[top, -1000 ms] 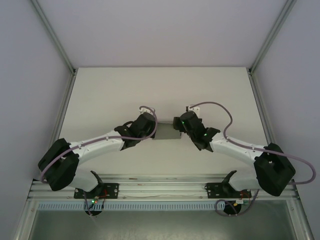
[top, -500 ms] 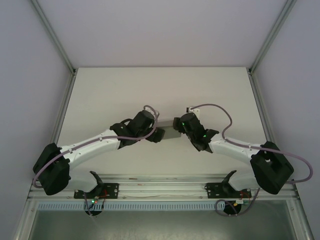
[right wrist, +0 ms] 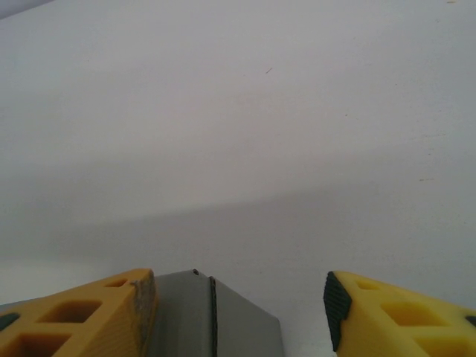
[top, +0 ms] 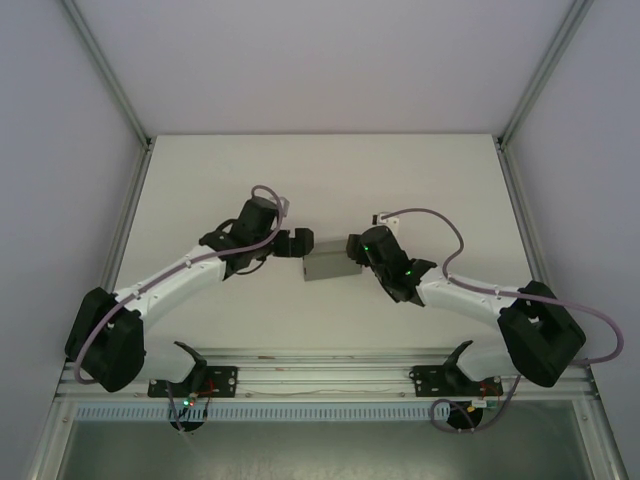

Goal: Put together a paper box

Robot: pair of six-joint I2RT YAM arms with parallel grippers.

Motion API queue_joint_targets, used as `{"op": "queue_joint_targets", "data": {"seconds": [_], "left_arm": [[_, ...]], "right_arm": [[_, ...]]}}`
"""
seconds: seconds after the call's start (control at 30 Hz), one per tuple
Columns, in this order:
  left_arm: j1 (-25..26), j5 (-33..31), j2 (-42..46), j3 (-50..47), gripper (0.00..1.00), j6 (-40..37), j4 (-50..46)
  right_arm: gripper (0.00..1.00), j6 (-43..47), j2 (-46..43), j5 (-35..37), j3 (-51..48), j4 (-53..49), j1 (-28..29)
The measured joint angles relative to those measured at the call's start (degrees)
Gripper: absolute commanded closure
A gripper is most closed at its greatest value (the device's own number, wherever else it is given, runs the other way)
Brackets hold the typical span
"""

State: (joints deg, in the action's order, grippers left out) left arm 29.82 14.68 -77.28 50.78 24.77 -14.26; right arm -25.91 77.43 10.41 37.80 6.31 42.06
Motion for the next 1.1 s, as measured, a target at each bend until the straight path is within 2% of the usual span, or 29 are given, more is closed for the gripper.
{"op": "queue_joint_targets", "data": {"seconds": [0.2, 0.23, 0.3, 0.43, 0.63, 0.7, 0.77, 0.83, 0.9, 0.97, 1.03, 1.1], "left_arm": [[-0.42, 7.65, -2.25, -6.34, 0.49, 3.8, 6.97], [-0.61, 8.81, -2.21, -7.02, 0.54, 4.31, 8.94], [-0.74, 10.86, -2.19, -9.2, 0.57, 5.22, 13.18], [-1.2, 13.75, -1.7, -13.49, 0.81, 7.63, 21.7], [-1.86, 15.37, -2.4, -16.79, 0.92, 9.88, 29.22], [-1.86, 15.89, -2.82, -17.4, 0.92, 9.9, 31.04], [-1.88, 16.06, -3.13, -17.51, 0.75, 9.88, 31.93], [-1.88, 16.11, -3.17, -17.16, 0.73, 9.66, 31.85], [-1.86, 15.98, -3.21, -16.15, 0.65, 9.16, 30.56], [-1.81, 15.74, -3.37, -14.6, 0.49, 8.02, 27.69], [-1.81, 14.91, -3.69, -12.41, 0.43, 6.6, 23.52], [-1.79, 13.88, -3.87, -10.01, 0.3, 5.31, 19.58]], "right_arm": [[0.49, -1.09, 0.48, -1.31, -1.31, 2.91, 0.0], [0.51, -1.36, 0.48, -1.46, -1.68, 3.63, 0.0], [0.57, -1.92, 0.5, -1.9, -2.56, 5.42, 0.0], [0.75, -3.23, 0.46, -3.37, -5.14, 11.1, 0.0], [0.87, -5.14, -0.13, -3.82, -9.22, 17.79, -0.11], [0.88, -5.38, -0.28, -3.85, -10.12, 18.93, -0.13], [0.87, -5.44, -0.28, -3.85, -10.32, 19.5, -0.26], [0.82, -5.35, -0.28, -3.85, -9.92, 19.39, -0.39], [0.79, -5.07, -0.44, -3.82, -8.76, 18.1, -0.57], [0.72, -4.2, -0.48, -3.93, -6.97, 14.95, -0.61], [0.63, -2.86, -0.52, -4.04, -4.26, 9.94, -0.61], [0.55, -1.44, -0.5, -4.55, -1.55, 4.61, -0.57]]}}
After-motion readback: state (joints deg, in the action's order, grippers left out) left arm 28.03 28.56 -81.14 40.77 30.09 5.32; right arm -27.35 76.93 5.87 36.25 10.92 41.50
